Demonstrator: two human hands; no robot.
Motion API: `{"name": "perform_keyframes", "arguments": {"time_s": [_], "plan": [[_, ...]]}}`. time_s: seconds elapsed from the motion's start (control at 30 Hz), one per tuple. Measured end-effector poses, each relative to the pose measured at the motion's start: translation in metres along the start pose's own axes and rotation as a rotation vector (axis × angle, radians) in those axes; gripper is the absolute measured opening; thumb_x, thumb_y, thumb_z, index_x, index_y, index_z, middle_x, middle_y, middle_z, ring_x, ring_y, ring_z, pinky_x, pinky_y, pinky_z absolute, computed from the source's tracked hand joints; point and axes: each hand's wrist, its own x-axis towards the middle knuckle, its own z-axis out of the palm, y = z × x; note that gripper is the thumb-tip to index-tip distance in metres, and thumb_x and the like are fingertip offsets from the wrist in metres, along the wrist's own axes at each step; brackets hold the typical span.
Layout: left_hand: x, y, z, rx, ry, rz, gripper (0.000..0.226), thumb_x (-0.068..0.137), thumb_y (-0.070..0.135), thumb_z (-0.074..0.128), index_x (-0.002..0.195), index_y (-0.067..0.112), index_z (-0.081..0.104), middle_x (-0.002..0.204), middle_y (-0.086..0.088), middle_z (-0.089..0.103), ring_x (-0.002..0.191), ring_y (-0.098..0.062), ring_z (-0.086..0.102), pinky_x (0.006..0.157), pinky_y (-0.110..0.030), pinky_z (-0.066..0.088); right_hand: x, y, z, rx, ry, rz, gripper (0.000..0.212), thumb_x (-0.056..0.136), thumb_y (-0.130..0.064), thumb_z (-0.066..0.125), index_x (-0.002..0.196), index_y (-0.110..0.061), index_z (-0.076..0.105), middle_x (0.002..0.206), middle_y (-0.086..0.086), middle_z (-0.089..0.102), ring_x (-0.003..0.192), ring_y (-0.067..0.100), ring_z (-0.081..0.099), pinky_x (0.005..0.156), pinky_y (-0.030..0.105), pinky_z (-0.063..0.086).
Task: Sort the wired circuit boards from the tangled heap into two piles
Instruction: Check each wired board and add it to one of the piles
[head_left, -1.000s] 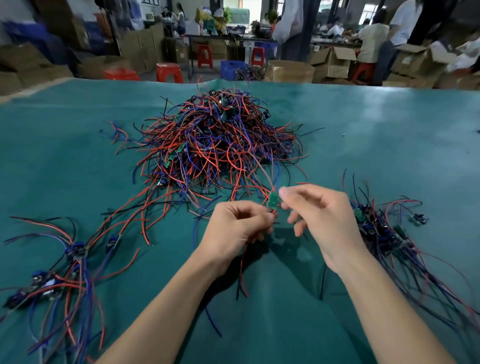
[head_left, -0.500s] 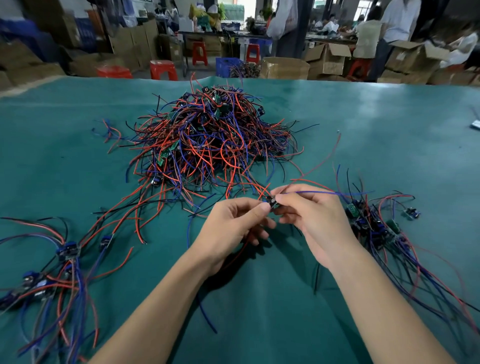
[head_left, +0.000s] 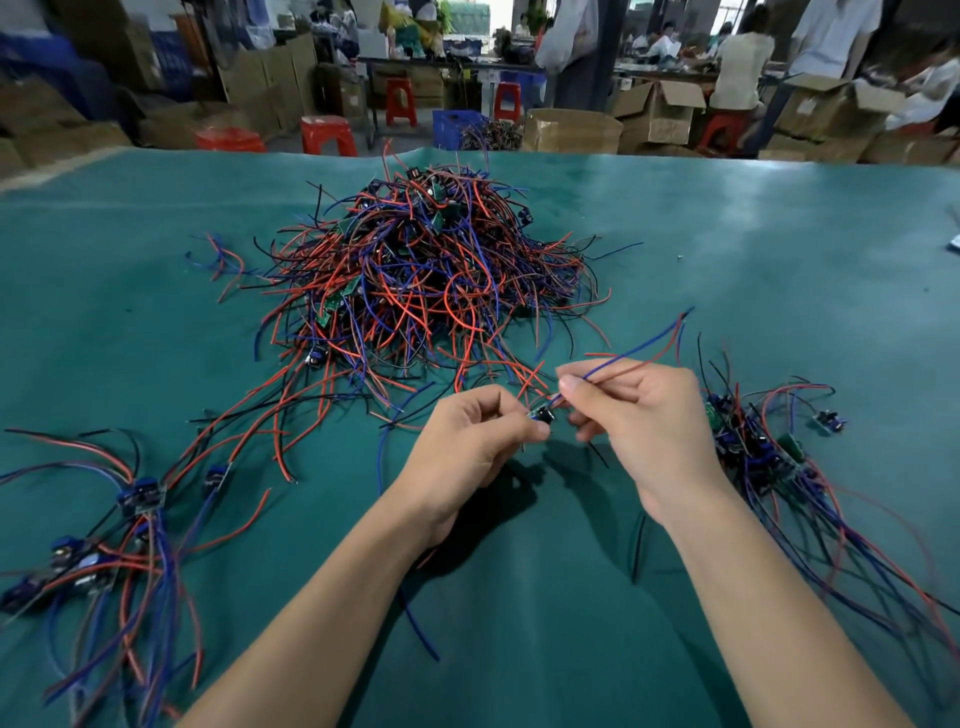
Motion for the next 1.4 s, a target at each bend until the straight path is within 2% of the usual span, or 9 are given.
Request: {"name": "perform_keyframes", "arguments": {"time_s": [0.23,0.47,0.53,0.63,0.77,0.97,1.03,1.23,1.4], "plan": [[0.0,0.0,0.0,0.029,-0.035,0.009,0.022,0.065,0.02,0.07,0.057,0.024,0.05,0.059,0.001,0.034,0.045,-0.009,0.02,0.04,-0.019,0.017,0.014,0.002,-0.022,-0.136,0.266,-0.157,0.021,0.089,-0.002,0.075,0.077,-0.02,0.075,0.066,0.001,0.074,0.053,0.016,0.068,0.057,0.028,0.057],[0.003,0.001,-0.008,-0.172,0.03,-0.024,0.025,0.086,0.009,0.068,0.071,0.018,0.051,0.059,0.001,0.053,0.04,-0.006,0.024,0.04,-0.017,0.017,0.021,0.004,-0.036,0.327,0.614,-0.062,0.006,0.097,-0.005,0.068,0.099,0.0,0.07,0.072,0.003,0.076,0.063,0.014,0.071,0.07,0.023,0.059],[0.003,0.002,-0.008,-0.246,0.064,-0.027,0.007,0.094,0.008,0.06,0.088,0.011,0.058,0.074,-0.005,0.067,0.042,-0.006,0.031,0.043,-0.018,0.019,0.017,0.003,-0.027,0.277,0.567,-0.006,0.012,0.098,-0.011,0.068,0.088,-0.005,0.07,0.077,0.012,0.076,0.062,0.017,0.072,0.065,0.024,0.059],[0.002,0.003,-0.005,-0.299,0.073,-0.049,0.011,0.099,0.004,0.05,0.106,0.006,0.059,0.086,-0.007,0.073,0.05,-0.007,0.047,0.046,-0.017,0.028,0.006,0.007,-0.002,0.01,0.206,0.052,0.024,0.093,-0.033,0.073,0.083,-0.012,0.074,0.076,0.01,0.078,0.063,0.019,0.074,0.058,0.033,0.059],[-0.001,0.003,-0.004,-0.127,-0.018,-0.005,0.02,0.099,0.008,0.054,0.082,0.009,0.064,0.076,-0.008,0.07,0.052,-0.01,0.05,0.045,-0.016,0.033,-0.006,0.008,0.016,-0.311,-0.107,-0.084,0.04,0.08,-0.056,0.069,0.088,-0.017,0.074,0.072,-0.003,0.075,0.071,0.011,0.069,0.075,0.051,0.06],[-0.003,0.004,-0.006,-0.017,-0.144,-0.025,0.02,0.099,0.01,0.053,0.083,0.006,0.063,0.061,-0.011,0.065,0.044,-0.011,0.053,0.037,-0.017,0.034,-0.001,0.007,0.005,-0.195,0.003,-0.2,0.019,0.073,-0.042,0.078,0.086,-0.029,0.076,0.077,-0.007,0.077,0.07,0.007,0.069,0.074,0.038,0.057],[-0.004,0.006,-0.006,0.049,-0.195,-0.028,0.021,0.099,0.011,0.054,0.082,0.007,0.065,0.06,-0.009,0.066,0.044,-0.012,0.055,0.038,-0.018,0.036,0.004,0.003,-0.001,-0.123,0.132,-0.226,0.005,0.078,-0.033,0.078,0.081,-0.036,0.077,0.074,-0.011,0.075,0.067,0.005,0.064,0.07,0.04,0.056],[-0.009,0.008,-0.007,0.159,-0.265,-0.012,0.02,0.098,0.006,0.055,0.081,0.005,0.067,0.064,-0.008,0.068,0.049,-0.011,0.056,0.045,-0.018,0.042,0.007,-0.036,-0.025,0.165,0.527,-0.303,0.014,0.088,-0.014,0.077,0.079,-0.025,0.074,0.068,-0.014,0.071,0.067,0.009,0.06,0.06,0.024,0.049],[-0.006,0.006,-0.002,0.159,-0.205,0.006,0.016,0.096,0.0,0.055,0.084,0.005,0.065,0.069,-0.009,0.067,0.051,-0.01,0.055,0.044,-0.018,0.042,0.002,-0.101,0.027,0.193,0.16,-0.333,0.012,0.081,-0.011,0.081,0.092,-0.015,0.076,0.07,-0.001,0.074,0.057,0.008,0.062,0.051,0.019,0.047]]}}
